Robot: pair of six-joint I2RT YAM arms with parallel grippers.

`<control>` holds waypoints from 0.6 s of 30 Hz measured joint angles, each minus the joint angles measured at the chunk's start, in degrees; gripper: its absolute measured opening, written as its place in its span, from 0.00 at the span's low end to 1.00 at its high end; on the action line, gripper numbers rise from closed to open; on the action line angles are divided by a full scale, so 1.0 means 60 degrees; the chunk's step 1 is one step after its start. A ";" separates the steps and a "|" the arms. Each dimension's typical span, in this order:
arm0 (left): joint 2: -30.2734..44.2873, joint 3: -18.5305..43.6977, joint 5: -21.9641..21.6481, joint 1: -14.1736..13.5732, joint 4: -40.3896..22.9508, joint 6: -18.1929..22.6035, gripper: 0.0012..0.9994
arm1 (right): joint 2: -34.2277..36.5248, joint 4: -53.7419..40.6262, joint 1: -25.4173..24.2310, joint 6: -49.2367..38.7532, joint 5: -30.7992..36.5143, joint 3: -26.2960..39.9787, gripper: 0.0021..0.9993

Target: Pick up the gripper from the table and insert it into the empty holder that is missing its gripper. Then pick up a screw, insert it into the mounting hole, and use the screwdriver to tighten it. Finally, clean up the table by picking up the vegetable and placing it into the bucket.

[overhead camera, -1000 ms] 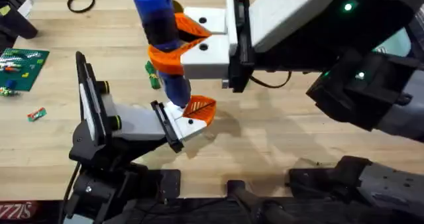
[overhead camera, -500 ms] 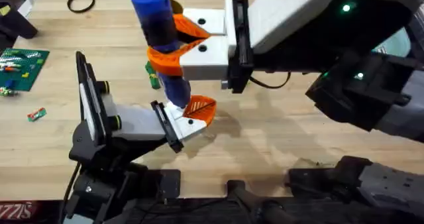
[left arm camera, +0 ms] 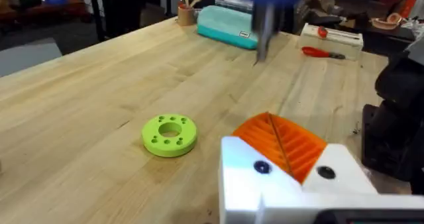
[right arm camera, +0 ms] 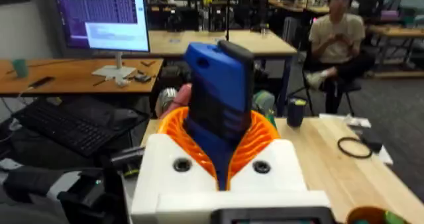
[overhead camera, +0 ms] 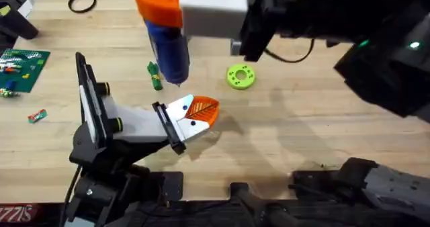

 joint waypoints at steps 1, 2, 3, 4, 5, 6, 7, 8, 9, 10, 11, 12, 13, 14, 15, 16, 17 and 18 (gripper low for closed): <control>0.0000 0.0000 0.0000 0.0000 0.0000 0.0000 0.01 | -0.0029 -0.0041 -0.0001 -0.0002 -0.0018 0.0074 0.03; 0.0000 0.0000 0.0002 0.0000 0.0000 0.0000 0.01 | -0.0062 -0.0099 -0.0001 -0.0010 -0.0043 0.0113 0.03; 0.0000 0.0000 0.0002 0.0000 0.0000 0.0000 0.01 | -0.0091 -0.0165 -0.0001 -0.0036 -0.0065 0.0124 0.03; 0.0000 0.0000 0.0000 0.0000 0.0000 0.0000 0.01 | -0.0108 -0.0234 -0.0001 -0.0070 -0.0091 0.0124 0.03; 0.0002 0.0000 0.0002 0.0000 0.0000 0.0000 0.01 | -0.0113 -0.0316 -0.0001 -0.0116 -0.0118 0.0124 0.03; 0.0002 0.0000 0.0002 0.0000 0.0000 -0.0002 0.01 | -0.0113 -0.0402 -0.0001 -0.0169 -0.0129 0.0124 0.03; 0.0000 0.0000 0.0000 0.0000 0.0000 -0.0001 0.01 | -0.0113 -0.0484 -0.0001 -0.0222 -0.0130 0.0124 0.03; 0.0000 0.0000 0.0000 0.0000 0.0000 -0.0002 0.01 | -0.0113 -0.0575 -0.0008 -0.0282 -0.0133 0.0124 0.03; 0.0000 0.0000 0.0002 0.0000 0.0000 -0.0001 0.01 | -0.0113 -0.0671 -0.0028 -0.0327 -0.0139 0.0124 0.03; 0.0000 0.0000 0.0004 0.0000 0.0000 0.0000 0.01 | -0.0113 -0.0767 -0.0065 -0.0355 -0.0153 0.0124 0.03; 0.0000 0.0000 0.0002 0.0000 0.0000 0.0000 0.01 | -0.0113 -0.0938 -0.0143 -0.0370 -0.0172 0.0131 0.03; 0.0000 0.0000 0.0000 0.0000 0.0000 -0.0002 0.01 | -0.0115 -0.1169 -0.0259 -0.0377 -0.0192 0.0135 0.03; 0.0000 0.0000 0.0000 0.0000 0.0000 -0.0002 0.01 | -0.0114 -0.1412 -0.0413 -0.0385 -0.0200 0.0135 0.03; 0.0000 0.0000 0.0000 0.0000 0.0000 0.0000 0.01 | -0.0115 -0.1694 -0.0629 -0.0396 -0.0204 0.0137 0.03; 0.0000 0.0000 0.0000 0.0000 0.0000 -0.0002 0.01 | -0.0116 -0.1959 -0.0867 -0.0399 -0.0207 0.0139 0.03; 0.0000 0.0000 0.0002 0.0000 0.0000 -0.0001 0.01 | -0.0114 -0.2171 -0.1112 -0.0390 -0.0198 0.0137 0.03; 0.0000 0.0000 0.0001 0.0000 0.0000 0.0000 0.01 | -0.0113 -0.2348 -0.1347 -0.0373 -0.0179 0.0135 0.03; 0.0000 0.0000 0.0000 0.0000 0.0000 0.0000 0.01 | -0.0113 -0.2515 -0.1623 -0.0353 -0.0161 0.0137 0.03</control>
